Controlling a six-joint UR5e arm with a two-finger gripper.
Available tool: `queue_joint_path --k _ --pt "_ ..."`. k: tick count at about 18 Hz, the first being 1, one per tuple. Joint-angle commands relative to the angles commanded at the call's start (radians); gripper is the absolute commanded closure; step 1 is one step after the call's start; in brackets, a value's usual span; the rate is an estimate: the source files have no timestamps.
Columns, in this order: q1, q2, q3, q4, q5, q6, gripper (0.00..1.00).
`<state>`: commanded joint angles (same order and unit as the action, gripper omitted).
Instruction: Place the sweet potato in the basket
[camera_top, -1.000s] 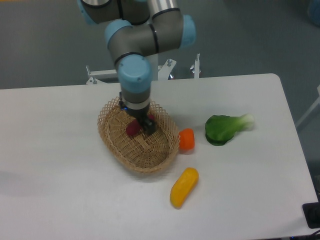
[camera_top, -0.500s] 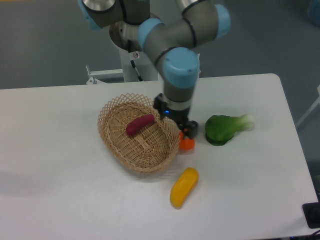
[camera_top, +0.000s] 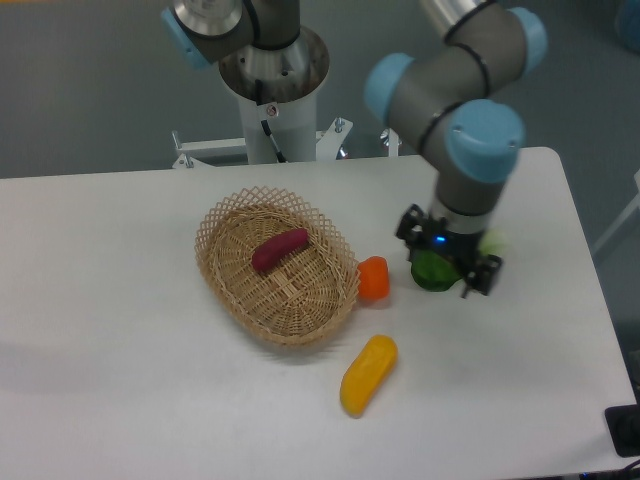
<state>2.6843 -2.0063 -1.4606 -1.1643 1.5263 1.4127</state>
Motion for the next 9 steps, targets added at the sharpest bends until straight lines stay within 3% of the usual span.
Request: queue_joint_path --k 9 --pt "0.074 -0.115 0.132 0.0 0.009 0.115 0.0"
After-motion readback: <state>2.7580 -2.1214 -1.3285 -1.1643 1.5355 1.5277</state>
